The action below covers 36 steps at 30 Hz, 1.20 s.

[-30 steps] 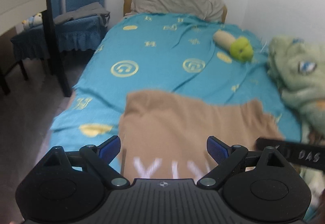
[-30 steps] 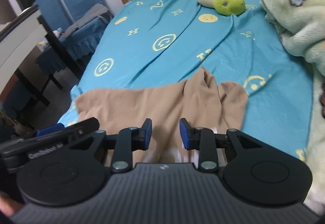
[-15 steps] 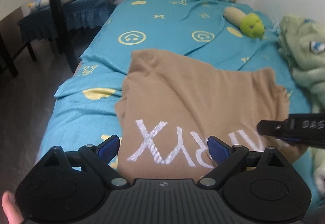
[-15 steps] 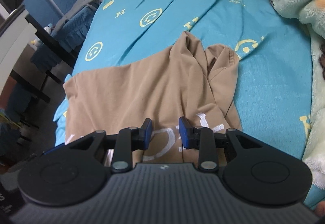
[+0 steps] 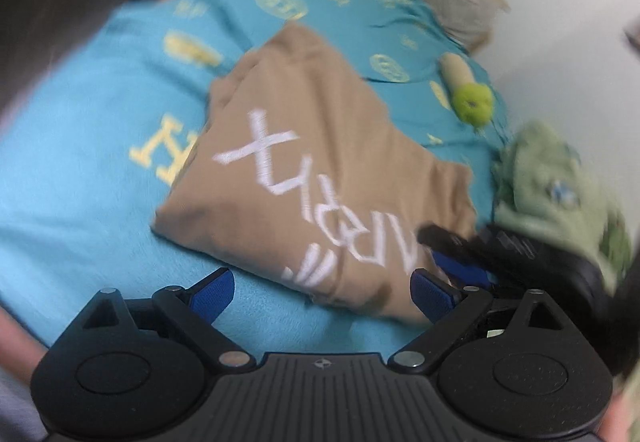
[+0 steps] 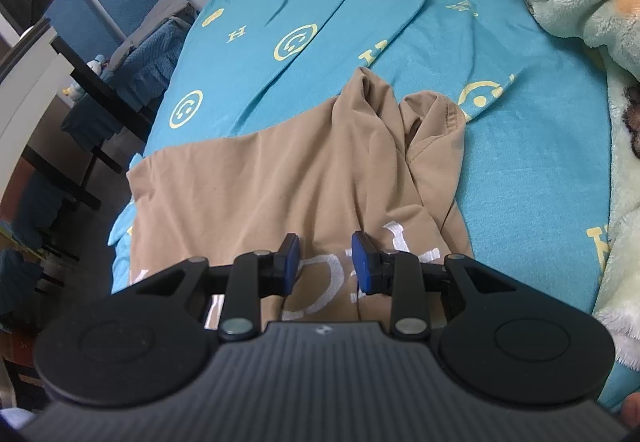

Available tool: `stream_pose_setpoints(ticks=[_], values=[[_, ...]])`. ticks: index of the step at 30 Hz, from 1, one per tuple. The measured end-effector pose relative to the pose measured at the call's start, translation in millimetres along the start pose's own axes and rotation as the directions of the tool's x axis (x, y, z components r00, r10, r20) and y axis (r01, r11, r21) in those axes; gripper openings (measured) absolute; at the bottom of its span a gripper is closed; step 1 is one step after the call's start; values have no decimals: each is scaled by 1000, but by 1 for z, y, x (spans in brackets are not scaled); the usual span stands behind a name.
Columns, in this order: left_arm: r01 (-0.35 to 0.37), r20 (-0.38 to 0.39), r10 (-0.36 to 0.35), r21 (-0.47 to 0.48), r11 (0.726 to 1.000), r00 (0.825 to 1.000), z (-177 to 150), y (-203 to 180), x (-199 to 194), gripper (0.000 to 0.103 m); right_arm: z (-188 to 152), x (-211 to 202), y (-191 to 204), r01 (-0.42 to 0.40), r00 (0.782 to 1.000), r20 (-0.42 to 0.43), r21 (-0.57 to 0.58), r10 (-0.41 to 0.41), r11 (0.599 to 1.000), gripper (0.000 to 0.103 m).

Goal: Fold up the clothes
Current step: 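Move both open grippers to the folded tan shirt bundle, then grasp the folded shirt bundle with the left gripper while the right gripper grasps it too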

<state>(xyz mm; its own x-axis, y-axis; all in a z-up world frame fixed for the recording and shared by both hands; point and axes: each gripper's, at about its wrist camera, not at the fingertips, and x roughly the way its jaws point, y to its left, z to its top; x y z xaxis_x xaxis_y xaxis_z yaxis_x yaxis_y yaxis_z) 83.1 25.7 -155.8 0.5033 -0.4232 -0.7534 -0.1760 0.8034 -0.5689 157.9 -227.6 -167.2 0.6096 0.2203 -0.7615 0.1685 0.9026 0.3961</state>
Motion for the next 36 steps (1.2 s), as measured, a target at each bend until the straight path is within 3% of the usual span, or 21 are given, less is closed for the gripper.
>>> stream_pose_setpoints(ticks=[2,8,10,13,15,17,19,22,24,26,28,29,30,32,36], values=[[17,-39,-22,-123,992,999,8,17,17,89,0,-1,-1,2,1000,5,9,-2,1000,31],[125,62,-112,-298,946,992,21,42,21,88,0,-3,-4,7,1000,15,24,-7,1000,31],[191,124,-159,-316,929,980,20,47,14,79,1,-4,-4,8,1000,18,30,-8,1000,31],[321,226,-261,-295,900,939,17,49,0,77,1,-5,-6,10,999,31,48,-11,999,31],[339,239,-275,-292,894,931,13,48,-2,77,2,-7,-8,10,999,42,64,-13,998,31],[247,180,-201,-289,925,963,14,46,7,77,3,-8,-11,2,999,49,86,-7,996,32],[158,111,-129,-322,933,985,13,51,20,73,3,-10,-15,-9,998,59,111,2,994,32],[176,116,-143,-362,915,983,14,57,24,74,3,-16,-20,-35,998,62,149,26,988,34],[191,123,-154,-392,900,980,15,62,26,70,0,-23,-25,-112,993,59,206,101,972,34],[187,136,-144,-401,897,980,15,64,26,50,-5,-29,-31,-234,972,60,280,227,931,39],[201,153,-151,-402,893,977,14,65,25,36,-11,-33,-36,-347,936,73,358,345,867,60],[220,165,-165,-405,888,972,14,66,24,33,-14,-35,-38,-391,916,83,399,392,829,85],[244,180,-185,-399,884,966,14,67,22,30,-18,-34,-38,-420,899,83,441,430,793,96],[286,216,-217,-374,882,952,16,65,14,26,-26,-27,-36,-459,863,61,511,502,727,100],[354,271,-268,-352,867,925,16,62,6,23,-40,2,-28,-454,799,-50,602,599,657,99]])
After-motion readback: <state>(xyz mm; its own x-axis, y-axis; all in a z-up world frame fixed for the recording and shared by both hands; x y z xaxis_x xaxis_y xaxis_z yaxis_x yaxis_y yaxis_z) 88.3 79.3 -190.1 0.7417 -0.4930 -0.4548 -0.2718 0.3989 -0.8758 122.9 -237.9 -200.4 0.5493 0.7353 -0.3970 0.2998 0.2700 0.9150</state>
